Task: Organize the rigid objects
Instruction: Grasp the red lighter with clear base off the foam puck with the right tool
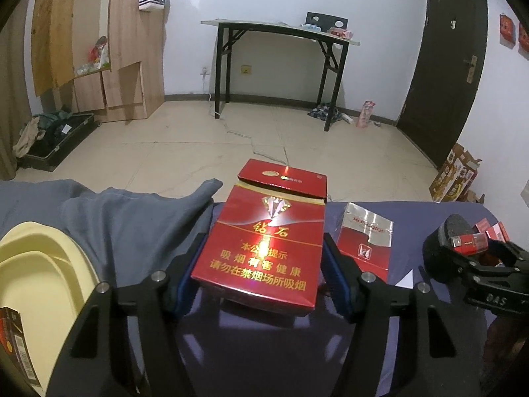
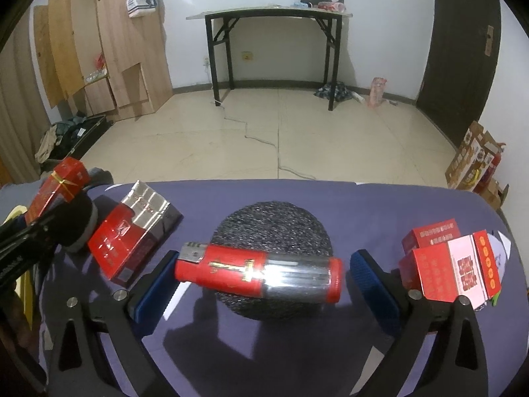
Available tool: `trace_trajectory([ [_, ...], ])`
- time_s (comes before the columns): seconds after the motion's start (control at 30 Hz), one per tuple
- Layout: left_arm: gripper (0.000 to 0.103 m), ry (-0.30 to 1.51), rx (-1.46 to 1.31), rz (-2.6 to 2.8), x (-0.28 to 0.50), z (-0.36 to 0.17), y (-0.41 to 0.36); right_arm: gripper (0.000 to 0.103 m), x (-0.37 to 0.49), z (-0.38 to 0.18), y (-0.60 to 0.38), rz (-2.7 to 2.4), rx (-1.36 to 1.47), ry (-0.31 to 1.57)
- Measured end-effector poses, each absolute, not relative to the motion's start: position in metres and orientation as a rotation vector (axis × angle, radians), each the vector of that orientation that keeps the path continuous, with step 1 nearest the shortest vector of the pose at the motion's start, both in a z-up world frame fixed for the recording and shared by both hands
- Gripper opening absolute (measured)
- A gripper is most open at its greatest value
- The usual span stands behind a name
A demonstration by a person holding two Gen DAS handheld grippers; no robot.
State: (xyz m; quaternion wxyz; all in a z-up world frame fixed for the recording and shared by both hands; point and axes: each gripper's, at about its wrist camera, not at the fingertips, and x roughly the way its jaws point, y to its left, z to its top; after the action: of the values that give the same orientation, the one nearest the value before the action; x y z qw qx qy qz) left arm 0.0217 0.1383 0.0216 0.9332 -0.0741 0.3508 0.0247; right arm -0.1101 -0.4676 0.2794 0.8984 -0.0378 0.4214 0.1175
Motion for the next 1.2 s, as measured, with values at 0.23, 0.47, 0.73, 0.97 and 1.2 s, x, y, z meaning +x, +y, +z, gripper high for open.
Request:
trace_trajectory([
  [0.23, 0.067, 0.693, -0.174, 0.049, 0.014, 0.032, 0.145, 0.08, -0.11, 0.285, -0.475, 0.257, -0.082, 0.841],
  [0.47, 0.067, 0.7, -0.177, 0.058, 0.015, 0.03, 0.147, 0.078, -0.114, 0.284, -0.473, 0.289, -0.106, 0.813],
  [0.73, 0.067, 0.693, -0.185, 0.06, 0.013, 0.032, 0.147, 0.096, -0.114, 0.287, -0.465, 0.312, -0.222, 0.818],
  [0.97, 0.067, 0.695, -0.186, 0.046, 0.011, 0.034, 0.147, 0.081, -0.127, 0.312, -0.475, 0.433, -0.289, 0.734],
  [1.2, 0.067, 0.7, -0.187, 0.05, 0.012, 0.035, 0.149, 0.043, -0.124, 0.299, -0.473, 0.503, -0.348, 0.804],
])
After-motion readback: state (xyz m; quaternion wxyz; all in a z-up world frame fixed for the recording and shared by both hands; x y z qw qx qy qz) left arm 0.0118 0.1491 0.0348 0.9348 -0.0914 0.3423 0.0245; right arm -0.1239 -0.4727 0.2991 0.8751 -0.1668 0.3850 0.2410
